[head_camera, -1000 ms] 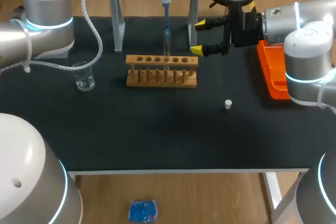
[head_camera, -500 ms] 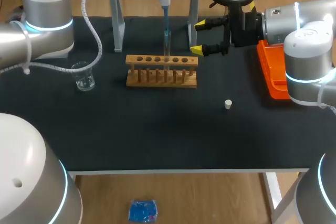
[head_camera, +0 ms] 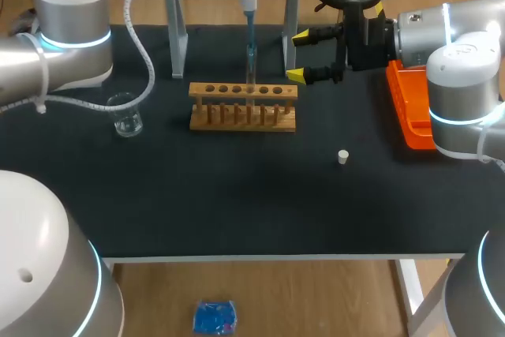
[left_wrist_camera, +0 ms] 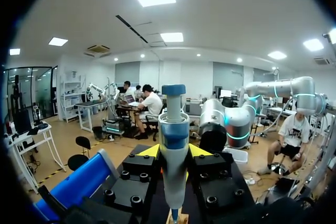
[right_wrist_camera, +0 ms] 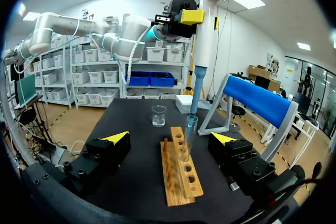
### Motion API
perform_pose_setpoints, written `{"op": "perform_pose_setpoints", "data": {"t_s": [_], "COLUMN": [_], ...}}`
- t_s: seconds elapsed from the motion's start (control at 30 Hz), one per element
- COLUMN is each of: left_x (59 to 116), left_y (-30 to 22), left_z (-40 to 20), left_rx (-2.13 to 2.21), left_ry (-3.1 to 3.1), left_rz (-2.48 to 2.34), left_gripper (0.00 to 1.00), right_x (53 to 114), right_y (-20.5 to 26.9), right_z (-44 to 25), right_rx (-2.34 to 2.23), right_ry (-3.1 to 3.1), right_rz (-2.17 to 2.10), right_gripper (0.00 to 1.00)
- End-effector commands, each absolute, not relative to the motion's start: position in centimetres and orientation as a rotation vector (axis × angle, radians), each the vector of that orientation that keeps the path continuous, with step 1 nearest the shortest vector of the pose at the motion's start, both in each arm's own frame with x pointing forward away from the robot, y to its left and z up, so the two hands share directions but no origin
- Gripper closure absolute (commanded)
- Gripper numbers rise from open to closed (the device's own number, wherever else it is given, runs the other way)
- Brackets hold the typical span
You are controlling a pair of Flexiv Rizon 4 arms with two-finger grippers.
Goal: Invert the test tube, pick up the pipette, mount the tip to pipette, aspirate from beaker and dispense into the tube, eject the tip, return the pipette, and cap with the stopper.
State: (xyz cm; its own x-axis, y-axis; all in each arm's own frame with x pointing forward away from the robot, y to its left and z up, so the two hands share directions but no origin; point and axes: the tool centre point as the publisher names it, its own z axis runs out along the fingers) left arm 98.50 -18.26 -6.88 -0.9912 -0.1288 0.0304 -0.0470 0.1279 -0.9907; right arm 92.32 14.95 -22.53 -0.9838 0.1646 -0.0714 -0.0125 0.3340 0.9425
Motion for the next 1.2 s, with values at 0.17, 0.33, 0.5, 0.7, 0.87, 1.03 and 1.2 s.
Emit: {"op": "perform_pose_setpoints", "data": {"t_s": [0.17,0.33,0.5,0.7,0.87,1.03,1.2], "left_x": [98.68,98.74,98.79,98.85,98.88,98.9,98.94], "left_y": [-18.33,-18.33,-18.32,-18.36,-18.41,-18.47,-18.5], "left_z": [-7.0,-7.18,-7.36,-7.56,-7.66,-7.74,-7.84], "left_rx": [-0.175,-0.18,-0.186,-0.188,-0.185,-0.185,-0.189], "left_ry": [2.31,2.31,2.313,2.316,2.315,2.318,2.322], "left_rz": [-2.029,-2.03,-2.031,-2.032,-2.035,-2.035,-2.035], "left_gripper": [1.0,1.0,1.0,1.0,1.0,1.0,1.0], "right_x": [92.26,92.26,92.26,92.26,92.26,92.26,92.26], "right_y": [14.96,14.96,14.96,14.96,14.96,14.96,14.96], "right_z": [-22.56,-22.56,-22.56,-22.56,-22.56,-22.56,-22.56], "right_rx": [0.141,0.141,0.141,0.141,0.141,0.141,0.141], "right_ry": [2.434,2.434,2.434,2.434,2.434,2.434,2.434], "right_rz": [1.723,1.723,1.723,1.723,1.723,1.723,1.723], "right_gripper": [0.0,0.0,0.0,0.0,0.0,0.0,0.0]}}
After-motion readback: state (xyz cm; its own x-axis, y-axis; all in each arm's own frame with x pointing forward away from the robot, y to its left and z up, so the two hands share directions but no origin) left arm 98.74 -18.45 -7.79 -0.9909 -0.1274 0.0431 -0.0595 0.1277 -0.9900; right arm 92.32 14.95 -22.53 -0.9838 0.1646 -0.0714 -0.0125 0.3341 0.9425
